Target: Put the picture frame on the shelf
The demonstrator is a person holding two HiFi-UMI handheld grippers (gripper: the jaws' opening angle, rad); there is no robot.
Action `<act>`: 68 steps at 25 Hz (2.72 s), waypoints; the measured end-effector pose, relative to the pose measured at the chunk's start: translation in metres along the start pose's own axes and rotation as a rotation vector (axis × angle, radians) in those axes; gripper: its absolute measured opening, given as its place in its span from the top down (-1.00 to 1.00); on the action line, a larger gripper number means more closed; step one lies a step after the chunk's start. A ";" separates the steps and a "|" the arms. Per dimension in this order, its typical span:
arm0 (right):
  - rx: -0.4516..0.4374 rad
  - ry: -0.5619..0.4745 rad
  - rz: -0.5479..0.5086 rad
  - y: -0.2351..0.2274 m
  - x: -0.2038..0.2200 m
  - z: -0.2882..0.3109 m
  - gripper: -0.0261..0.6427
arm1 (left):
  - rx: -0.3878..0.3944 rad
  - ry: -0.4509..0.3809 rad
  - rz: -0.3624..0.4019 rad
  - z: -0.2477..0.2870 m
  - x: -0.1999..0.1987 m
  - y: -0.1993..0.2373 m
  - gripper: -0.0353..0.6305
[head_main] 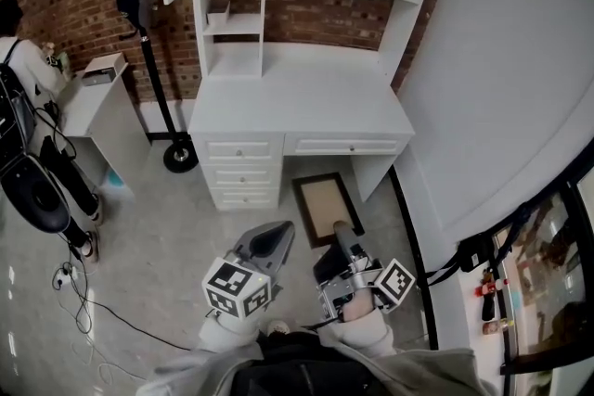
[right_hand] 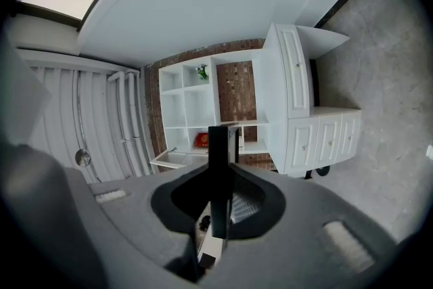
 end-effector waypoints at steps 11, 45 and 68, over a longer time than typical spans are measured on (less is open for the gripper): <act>0.039 -0.020 0.045 -0.021 -0.014 0.011 0.78 | 0.011 0.037 -0.018 0.027 0.004 0.014 0.88; 0.020 -0.170 0.044 -0.071 -0.182 0.284 0.78 | 0.143 0.093 -0.014 0.314 -0.073 0.200 0.88; -0.018 -0.202 0.033 -0.078 -0.246 0.457 0.78 | 0.156 0.055 -0.011 0.446 -0.121 0.316 0.88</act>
Point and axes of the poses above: the fingertips, and each gripper's own axes: z forward along the fingers, y to its left, x out of its underside, the point moved 5 cm from there along -z, backward along the fingers, and after that the axes turned 4 degrees about -x, right-handed, at the moved point
